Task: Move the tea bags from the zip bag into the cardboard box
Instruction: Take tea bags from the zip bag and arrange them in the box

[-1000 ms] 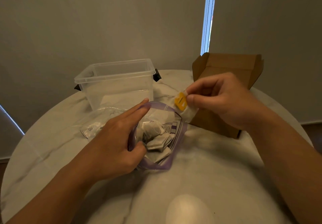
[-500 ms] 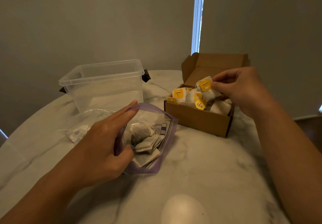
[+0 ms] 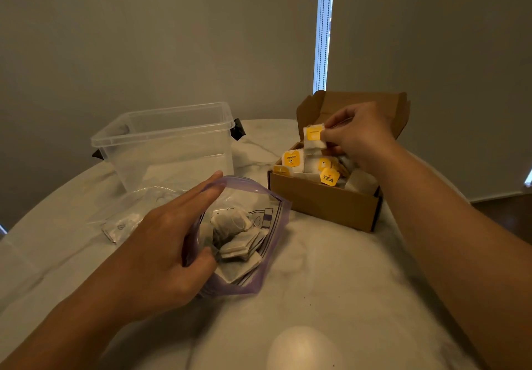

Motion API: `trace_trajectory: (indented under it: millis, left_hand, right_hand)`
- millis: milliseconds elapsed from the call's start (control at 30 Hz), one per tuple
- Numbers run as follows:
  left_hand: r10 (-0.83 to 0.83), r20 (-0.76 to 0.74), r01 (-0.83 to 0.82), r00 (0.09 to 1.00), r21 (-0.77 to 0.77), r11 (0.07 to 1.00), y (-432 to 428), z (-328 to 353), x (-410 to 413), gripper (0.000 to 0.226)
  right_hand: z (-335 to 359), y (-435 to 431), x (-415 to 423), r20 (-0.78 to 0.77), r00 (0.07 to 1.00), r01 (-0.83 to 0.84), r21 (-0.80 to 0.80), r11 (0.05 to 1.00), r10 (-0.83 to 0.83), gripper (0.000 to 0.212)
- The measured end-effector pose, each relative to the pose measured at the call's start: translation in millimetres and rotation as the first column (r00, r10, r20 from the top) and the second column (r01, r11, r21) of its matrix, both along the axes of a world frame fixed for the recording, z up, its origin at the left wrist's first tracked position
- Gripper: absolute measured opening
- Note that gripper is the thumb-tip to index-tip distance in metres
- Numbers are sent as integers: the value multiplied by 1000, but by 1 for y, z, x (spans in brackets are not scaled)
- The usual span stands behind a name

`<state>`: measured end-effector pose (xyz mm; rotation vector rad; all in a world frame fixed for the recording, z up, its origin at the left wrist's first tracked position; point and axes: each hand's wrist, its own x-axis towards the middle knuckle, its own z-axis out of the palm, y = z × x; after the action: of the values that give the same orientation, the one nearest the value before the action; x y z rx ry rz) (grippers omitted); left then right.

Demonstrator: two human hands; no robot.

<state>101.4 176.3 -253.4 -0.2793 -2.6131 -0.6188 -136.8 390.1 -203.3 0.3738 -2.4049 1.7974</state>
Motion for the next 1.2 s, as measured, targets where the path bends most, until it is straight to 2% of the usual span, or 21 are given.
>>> trace_trajectory:
  millis: [67, 200, 300, 400, 500, 633, 700, 767, 867, 1000, 1100, 1200]
  left_hand:
    - [-9, -13, 9, 1000, -2, 1000, -1, 0, -1, 80]
    - [-4, -37, 4, 999, 1, 1000, -1, 0, 0, 78]
    - [-12, -28, 12, 1000, -2, 1000, -1, 2, 0, 80]
    - [-8, -3, 8, 1000, -1, 1000, 0, 2, 0, 80]
    - [-3, 15, 3, 1000, 5, 1000, 0, 1, 0, 80]
    - [1, 18, -1, 1000, 13, 1000, 0, 0, -1, 81]
    - [17, 25, -17, 1000, 24, 1000, 1, 1, -3, 82]
    - [39, 48, -40, 998, 28, 999, 3, 2, -7, 84]
    - [73, 78, -72, 994, -18, 997, 7, 6, -17, 86]
    - [92, 108, -86, 990, -59, 995, 12, 14, -31, 88]
    - [87, 108, -82, 990, -52, 995, 16, 15, -36, 89]
    - [80, 96, -78, 992, -33, 996, 21, 9, -34, 87]
  right_hand:
    - [5, -5, -8, -25, 999, 45, 17, 999, -44, 17]
    - [4, -17, -18, -75, 994, 93, 153, 984, -82, 23]
    - [2, -24, -19, -82, 995, 71, 275, 959, -50, 15]
    - [3, -24, -22, -155, 987, 108, 376, 920, -53, 12]
    - [5, -20, -23, -219, 973, 155, 377, 913, -75, 11]
    - [11, -7, -9, -400, 910, 268, 370, 889, -108, 4]
    - [12, -1, 8, -452, 888, 265, 338, 903, -91, 3]
    - [8, 4, 27, -410, 911, 167, 290, 942, -36, 4]
    - [-1, 7, 56, -265, 960, -41, 180, 983, 89, 12]
    - [-7, 6, 86, -151, 938, -302, 88, 949, 312, 6]
    - [-14, 0, 96, -107, 876, -456, 130, 880, 470, 4]
    - [-25, -10, 97, -108, 842, -480, 295, 826, 528, 8]
